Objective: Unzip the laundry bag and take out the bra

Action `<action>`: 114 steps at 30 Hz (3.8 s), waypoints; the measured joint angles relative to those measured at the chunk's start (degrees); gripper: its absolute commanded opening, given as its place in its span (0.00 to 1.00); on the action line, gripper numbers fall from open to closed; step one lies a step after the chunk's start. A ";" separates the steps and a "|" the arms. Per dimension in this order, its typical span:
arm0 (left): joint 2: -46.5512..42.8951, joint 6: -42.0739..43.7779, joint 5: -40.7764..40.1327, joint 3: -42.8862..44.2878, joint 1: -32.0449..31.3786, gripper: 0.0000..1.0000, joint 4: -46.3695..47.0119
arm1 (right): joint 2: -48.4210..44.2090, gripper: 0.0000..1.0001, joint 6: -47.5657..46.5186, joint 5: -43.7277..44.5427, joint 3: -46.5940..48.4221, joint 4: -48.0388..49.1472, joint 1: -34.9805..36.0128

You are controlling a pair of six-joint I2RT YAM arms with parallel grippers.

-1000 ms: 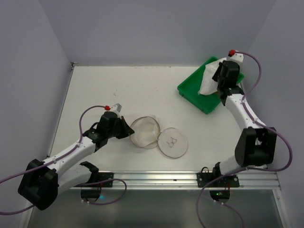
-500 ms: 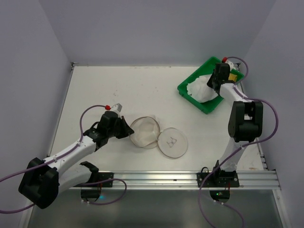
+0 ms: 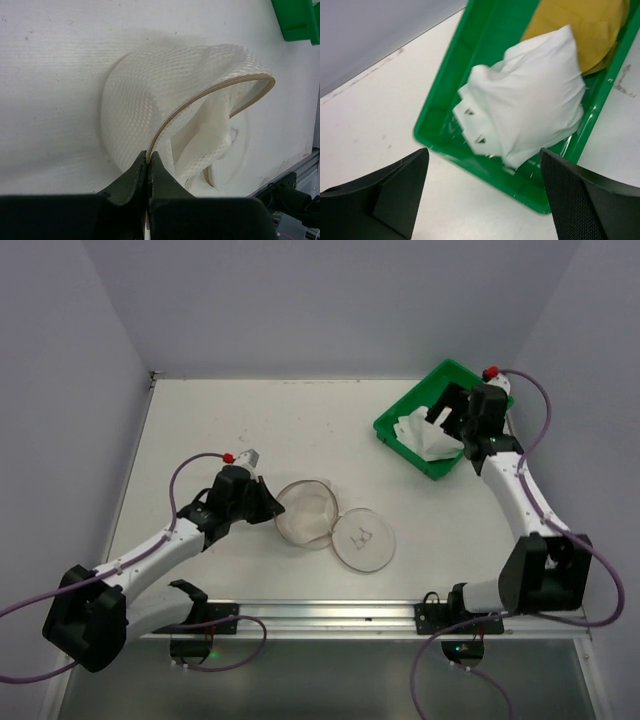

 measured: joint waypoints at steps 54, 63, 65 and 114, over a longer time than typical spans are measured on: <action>-1.18 -8.83 -1.40 -9.07 2.45 0.25 4.92 | -8.33 0.70 10.27 -1.64 -29.16 -5.31 27.80; -0.46 -8.79 -1.42 -7.91 2.45 0.25 5.29 | -5.01 0.50 11.02 -3.72 -29.40 -5.18 27.21; -0.02 -8.76 -1.42 -7.91 2.45 0.24 5.33 | -4.33 0.37 10.97 -4.85 -29.14 -4.61 27.12; 12.13 -7.34 1.51 -0.13 -0.61 0.09 9.68 | -10.01 0.00 2.47 3.34 -1.77 -18.08 39.63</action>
